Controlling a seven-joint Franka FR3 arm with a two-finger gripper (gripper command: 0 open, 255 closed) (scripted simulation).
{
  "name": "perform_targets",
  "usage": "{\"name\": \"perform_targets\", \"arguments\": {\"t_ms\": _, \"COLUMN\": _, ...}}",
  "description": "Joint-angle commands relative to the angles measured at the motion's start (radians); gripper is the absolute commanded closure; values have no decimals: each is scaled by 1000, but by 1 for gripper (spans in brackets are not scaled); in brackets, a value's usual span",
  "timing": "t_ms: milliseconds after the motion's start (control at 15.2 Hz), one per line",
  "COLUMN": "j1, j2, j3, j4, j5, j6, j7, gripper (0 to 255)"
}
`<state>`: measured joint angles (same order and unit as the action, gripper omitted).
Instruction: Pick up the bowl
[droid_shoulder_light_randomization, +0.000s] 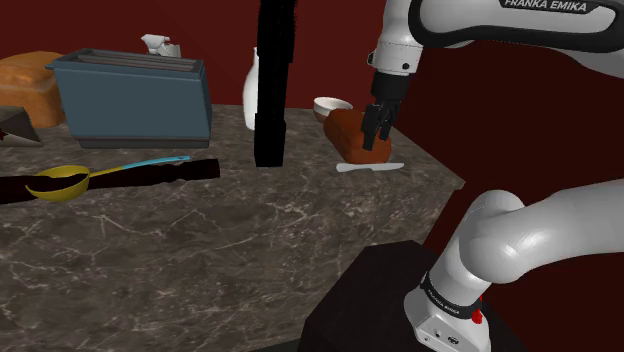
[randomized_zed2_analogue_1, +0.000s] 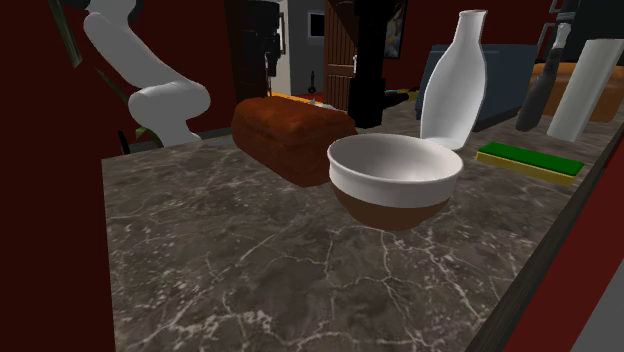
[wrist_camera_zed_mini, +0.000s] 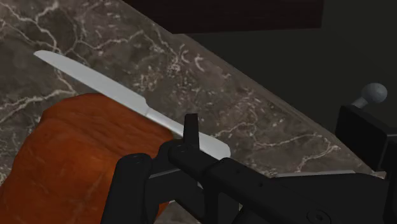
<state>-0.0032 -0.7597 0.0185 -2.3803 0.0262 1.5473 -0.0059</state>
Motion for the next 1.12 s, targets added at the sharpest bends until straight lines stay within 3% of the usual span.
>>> {"name": "perform_targets", "arguments": {"t_ms": 0, "j1": 0, "j2": 0, "j3": 0, "j4": 0, "j5": 0, "j6": 0, "j7": 0, "gripper": 0}}
{"name": "perform_targets", "arguments": {"t_ms": 528, "j1": -43, "j2": 273, "j3": -68, "j4": 163, "j5": -90, "j6": 107, "j7": -87, "gripper": 0}}
{"name": "perform_targets", "arguments": {"t_ms": 1056, "j1": -77, "j2": 555, "j3": -123, "j4": 400, "j5": -141, "j6": 158, "j7": -163, "gripper": 0}}
